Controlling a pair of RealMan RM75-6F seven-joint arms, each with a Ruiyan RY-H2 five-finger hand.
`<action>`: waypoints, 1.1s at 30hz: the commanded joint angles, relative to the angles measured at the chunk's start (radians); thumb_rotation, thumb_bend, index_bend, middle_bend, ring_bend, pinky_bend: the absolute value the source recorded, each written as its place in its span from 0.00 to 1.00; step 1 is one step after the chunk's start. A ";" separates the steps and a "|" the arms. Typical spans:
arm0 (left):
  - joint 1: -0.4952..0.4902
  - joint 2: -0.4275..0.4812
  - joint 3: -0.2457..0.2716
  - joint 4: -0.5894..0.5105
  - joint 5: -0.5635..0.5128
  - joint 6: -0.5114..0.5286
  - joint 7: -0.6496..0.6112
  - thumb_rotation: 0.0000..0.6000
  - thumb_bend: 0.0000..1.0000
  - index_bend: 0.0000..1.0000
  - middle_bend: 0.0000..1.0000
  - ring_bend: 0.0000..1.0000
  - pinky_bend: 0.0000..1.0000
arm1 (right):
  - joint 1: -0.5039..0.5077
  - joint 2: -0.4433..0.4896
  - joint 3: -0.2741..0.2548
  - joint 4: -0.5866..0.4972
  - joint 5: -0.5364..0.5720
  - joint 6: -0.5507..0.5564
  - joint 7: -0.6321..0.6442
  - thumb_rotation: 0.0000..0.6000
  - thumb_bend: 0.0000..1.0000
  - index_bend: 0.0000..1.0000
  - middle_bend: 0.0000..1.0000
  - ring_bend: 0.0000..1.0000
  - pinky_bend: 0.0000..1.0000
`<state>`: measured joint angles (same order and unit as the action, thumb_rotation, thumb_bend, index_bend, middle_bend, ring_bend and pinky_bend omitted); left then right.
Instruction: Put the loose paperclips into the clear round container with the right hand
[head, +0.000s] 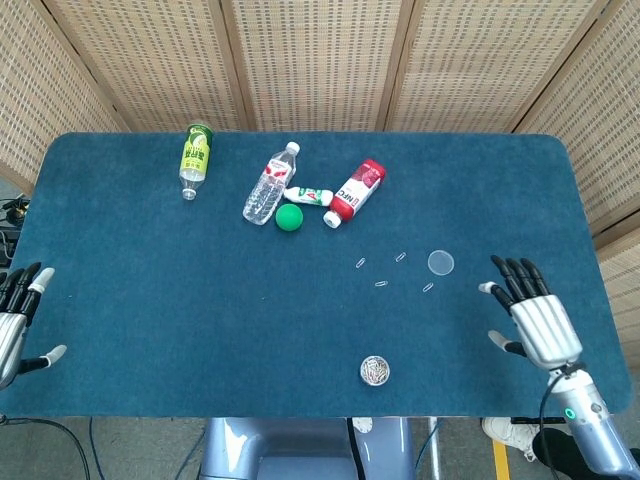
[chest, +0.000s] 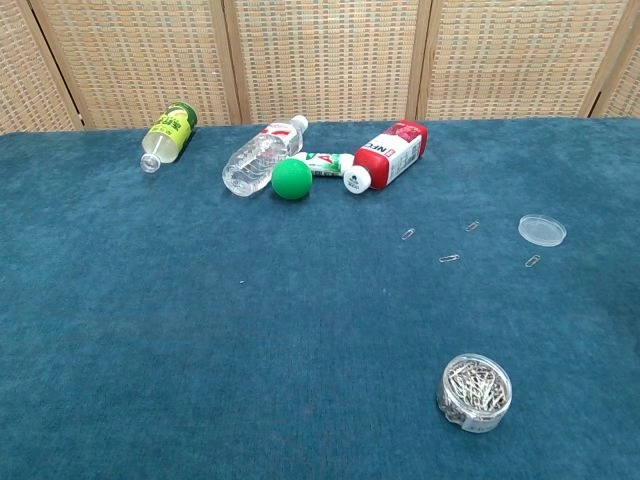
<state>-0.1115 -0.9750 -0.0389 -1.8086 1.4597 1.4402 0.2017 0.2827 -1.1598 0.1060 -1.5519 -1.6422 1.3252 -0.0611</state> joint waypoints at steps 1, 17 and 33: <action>-0.006 -0.011 -0.003 -0.001 -0.017 -0.012 0.023 1.00 0.00 0.00 0.00 0.00 0.00 | 0.143 -0.012 0.034 0.032 -0.017 -0.165 0.100 1.00 0.24 0.33 0.00 0.00 0.00; -0.026 -0.029 -0.016 0.008 -0.073 -0.049 0.052 1.00 0.00 0.00 0.00 0.00 0.00 | 0.383 -0.207 0.044 0.302 0.048 -0.458 0.137 1.00 0.32 0.39 0.00 0.00 0.00; -0.025 -0.027 -0.012 0.004 -0.069 -0.044 0.048 1.00 0.00 0.00 0.00 0.00 0.00 | 0.422 -0.348 -0.014 0.501 0.080 -0.506 0.018 1.00 0.36 0.42 0.00 0.00 0.00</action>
<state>-0.1364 -1.0019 -0.0507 -1.8040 1.3903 1.3964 0.2495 0.7008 -1.5014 0.0963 -1.0580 -1.5660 0.8249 -0.0382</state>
